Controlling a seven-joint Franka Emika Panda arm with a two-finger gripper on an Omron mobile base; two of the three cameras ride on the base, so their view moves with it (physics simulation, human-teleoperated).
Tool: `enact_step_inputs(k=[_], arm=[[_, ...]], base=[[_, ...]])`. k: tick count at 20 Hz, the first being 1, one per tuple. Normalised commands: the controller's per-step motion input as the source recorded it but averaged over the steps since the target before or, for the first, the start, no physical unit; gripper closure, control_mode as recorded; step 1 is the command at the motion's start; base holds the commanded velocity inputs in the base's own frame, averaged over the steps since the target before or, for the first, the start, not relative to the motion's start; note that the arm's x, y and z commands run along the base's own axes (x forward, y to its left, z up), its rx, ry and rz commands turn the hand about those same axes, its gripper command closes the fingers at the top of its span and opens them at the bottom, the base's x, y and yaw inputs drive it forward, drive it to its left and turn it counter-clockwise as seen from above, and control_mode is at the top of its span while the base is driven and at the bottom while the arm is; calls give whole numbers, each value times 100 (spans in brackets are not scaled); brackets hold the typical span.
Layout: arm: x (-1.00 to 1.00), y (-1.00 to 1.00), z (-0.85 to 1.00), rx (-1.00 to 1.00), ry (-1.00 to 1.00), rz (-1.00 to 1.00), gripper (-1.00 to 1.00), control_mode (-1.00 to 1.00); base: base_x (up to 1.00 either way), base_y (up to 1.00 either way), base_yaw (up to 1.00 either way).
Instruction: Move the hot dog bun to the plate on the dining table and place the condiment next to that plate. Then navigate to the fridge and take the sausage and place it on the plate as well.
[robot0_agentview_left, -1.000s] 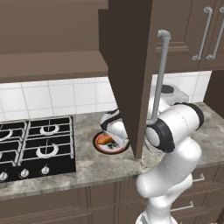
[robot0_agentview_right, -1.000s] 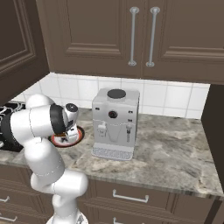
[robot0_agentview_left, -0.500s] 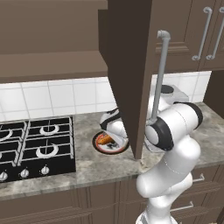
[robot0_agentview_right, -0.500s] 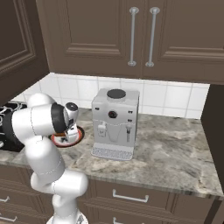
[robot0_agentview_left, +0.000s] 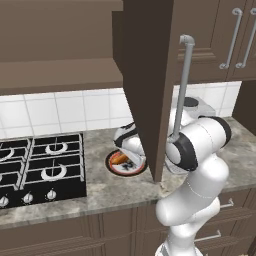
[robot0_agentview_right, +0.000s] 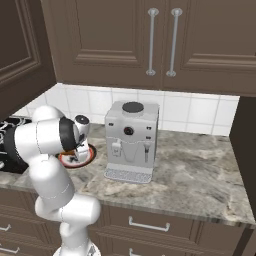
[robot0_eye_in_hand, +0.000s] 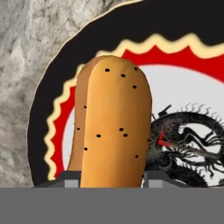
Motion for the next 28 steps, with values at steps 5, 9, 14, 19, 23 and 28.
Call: enact_step_inputs(k=[5,9,14,19,23,28], arm=[[-2,0,0,0,-1,0,100,-100],[-47,-16,6,0,-22,-8,100,-100],[-71,-23,40,-3,-34,-4,100,-100],[-65,-25,64,-1,-25,-1,100,-100],[-51,-27,93,-4,-5,-6,100,-100],[-40,-19,100,-7,2,-3,100,-100]], base=[[0,0,0],[0,0,0],[0,0,0],[0,0,0],[0,0,0],[0,0,0]])
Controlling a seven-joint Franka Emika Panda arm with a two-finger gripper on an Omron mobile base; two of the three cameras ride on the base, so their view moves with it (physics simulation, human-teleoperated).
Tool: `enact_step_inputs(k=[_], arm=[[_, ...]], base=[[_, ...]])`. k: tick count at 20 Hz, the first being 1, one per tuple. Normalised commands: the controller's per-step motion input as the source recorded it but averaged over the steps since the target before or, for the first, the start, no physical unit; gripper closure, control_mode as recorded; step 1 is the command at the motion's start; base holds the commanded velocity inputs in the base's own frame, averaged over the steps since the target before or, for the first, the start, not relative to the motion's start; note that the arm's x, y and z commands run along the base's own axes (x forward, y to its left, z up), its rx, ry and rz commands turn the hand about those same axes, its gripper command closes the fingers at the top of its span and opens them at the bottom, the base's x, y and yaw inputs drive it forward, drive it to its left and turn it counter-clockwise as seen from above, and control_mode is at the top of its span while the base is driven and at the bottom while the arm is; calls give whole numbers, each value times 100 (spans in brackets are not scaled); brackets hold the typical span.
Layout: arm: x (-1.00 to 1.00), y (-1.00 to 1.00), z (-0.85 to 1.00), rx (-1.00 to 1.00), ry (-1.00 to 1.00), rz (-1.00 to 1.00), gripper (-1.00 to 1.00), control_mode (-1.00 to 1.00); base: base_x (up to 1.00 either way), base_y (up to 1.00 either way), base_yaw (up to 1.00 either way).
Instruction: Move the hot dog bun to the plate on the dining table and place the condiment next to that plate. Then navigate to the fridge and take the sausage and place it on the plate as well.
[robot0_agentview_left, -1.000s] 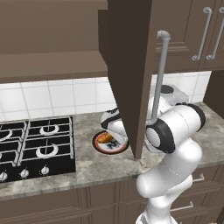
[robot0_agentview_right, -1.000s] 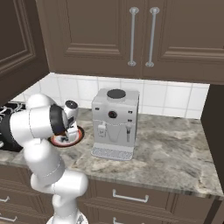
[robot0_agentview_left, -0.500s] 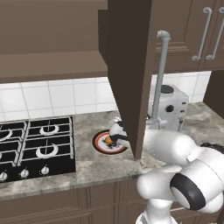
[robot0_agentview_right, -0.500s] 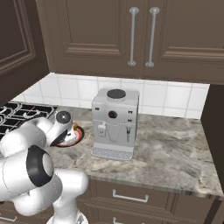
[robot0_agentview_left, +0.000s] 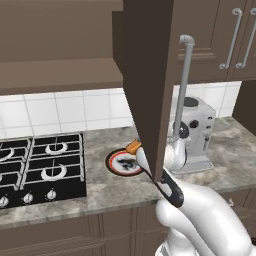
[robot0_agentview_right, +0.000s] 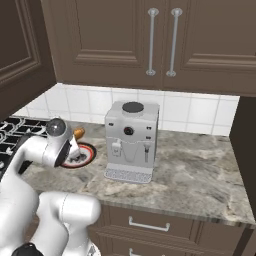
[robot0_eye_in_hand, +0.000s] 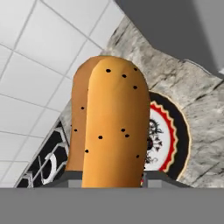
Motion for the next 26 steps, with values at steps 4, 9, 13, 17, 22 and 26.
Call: enact_step_inputs(k=[4,9,13,17,22,26], arm=[[-50,-12,74,-10,9,-1,100,-100],[-76,-24,34,-10,4,0,100,-100],[-93,-35,12,-10,0,0,100,-100],[-99,-39,18,-7,0,1,100,-100],[-69,-36,55,-5,0,4,100,-100],[-30,-9,17,0,2,1,100,-100]], base=[[0,0,0],[0,0,0],[0,0,0],[0,0,0],[0,0,0],[0,0,0]])
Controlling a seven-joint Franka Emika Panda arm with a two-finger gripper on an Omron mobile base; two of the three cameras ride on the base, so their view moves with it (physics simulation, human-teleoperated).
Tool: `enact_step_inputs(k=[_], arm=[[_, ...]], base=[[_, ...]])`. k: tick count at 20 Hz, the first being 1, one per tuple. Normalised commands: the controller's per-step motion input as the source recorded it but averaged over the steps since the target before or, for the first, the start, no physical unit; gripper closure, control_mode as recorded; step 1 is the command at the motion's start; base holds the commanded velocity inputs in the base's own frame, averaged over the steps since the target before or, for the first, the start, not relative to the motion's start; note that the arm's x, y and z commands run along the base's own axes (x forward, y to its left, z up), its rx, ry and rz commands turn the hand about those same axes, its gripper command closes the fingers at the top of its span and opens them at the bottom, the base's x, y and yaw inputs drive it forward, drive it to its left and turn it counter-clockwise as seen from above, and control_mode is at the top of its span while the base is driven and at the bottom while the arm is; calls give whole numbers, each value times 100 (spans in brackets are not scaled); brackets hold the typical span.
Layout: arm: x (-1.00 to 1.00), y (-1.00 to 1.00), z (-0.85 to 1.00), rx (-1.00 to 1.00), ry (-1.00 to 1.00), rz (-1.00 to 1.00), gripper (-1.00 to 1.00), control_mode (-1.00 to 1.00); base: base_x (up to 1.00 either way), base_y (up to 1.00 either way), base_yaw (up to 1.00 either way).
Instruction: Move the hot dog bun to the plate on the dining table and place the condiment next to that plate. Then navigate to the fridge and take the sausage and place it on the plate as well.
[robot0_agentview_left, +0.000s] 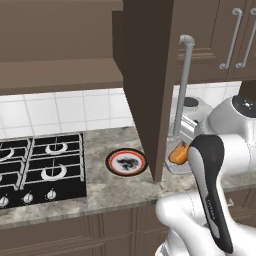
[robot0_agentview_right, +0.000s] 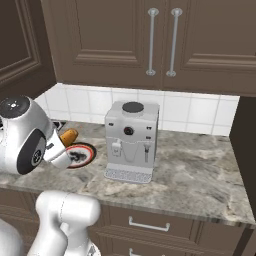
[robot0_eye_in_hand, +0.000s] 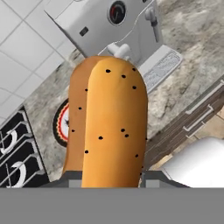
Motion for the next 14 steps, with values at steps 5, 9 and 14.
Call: enact_step_inputs(k=[5,9,14], arm=[[0,0,0,0,1,0,100,-100],[-7,0,-11,0,0,4,100,-100],[-35,0,-8,0,-3,14,100,100]], base=[[0,0,0],[0,0,0],[-39,0,14]])
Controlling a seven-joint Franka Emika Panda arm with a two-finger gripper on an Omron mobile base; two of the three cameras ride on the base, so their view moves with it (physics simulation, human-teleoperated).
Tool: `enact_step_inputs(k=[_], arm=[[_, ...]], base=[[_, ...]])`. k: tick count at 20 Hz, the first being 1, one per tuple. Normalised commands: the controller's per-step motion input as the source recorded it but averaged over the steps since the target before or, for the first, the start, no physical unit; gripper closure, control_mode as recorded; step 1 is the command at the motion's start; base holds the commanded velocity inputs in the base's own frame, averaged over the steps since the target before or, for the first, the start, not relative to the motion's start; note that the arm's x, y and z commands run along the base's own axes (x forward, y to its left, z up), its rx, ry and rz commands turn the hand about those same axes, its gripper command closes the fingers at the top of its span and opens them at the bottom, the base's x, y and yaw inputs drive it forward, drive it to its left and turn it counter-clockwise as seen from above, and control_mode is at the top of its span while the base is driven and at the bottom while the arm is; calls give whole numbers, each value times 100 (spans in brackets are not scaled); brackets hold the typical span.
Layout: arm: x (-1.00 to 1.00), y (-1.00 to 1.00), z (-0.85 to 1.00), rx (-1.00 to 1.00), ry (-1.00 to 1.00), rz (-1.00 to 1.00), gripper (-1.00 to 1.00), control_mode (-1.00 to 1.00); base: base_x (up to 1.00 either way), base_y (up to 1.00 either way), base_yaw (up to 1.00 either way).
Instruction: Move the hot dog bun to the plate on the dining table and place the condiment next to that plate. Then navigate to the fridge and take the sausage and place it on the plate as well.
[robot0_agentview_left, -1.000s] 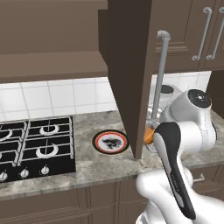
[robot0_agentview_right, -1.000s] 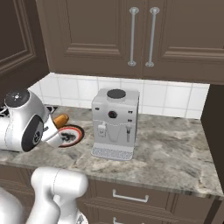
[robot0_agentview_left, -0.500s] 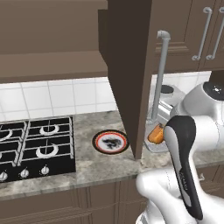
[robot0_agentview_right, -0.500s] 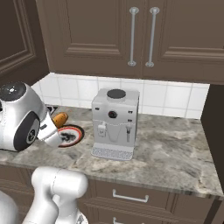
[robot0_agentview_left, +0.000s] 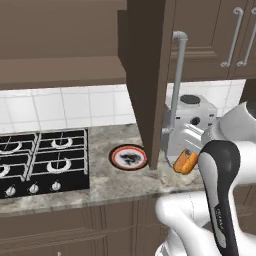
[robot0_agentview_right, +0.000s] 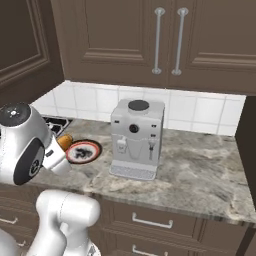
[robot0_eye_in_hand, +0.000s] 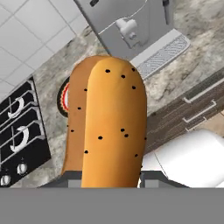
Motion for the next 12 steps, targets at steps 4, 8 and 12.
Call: enact_step_inputs(k=[4,8,12], arm=[[0,0,0,0,0,0,100,100],[0,0,0,0,0,0,100,100],[0,0,0,0,0,0,100,100]], base=[[-86,0,49],[-65,0,62],[-52,0,70]])
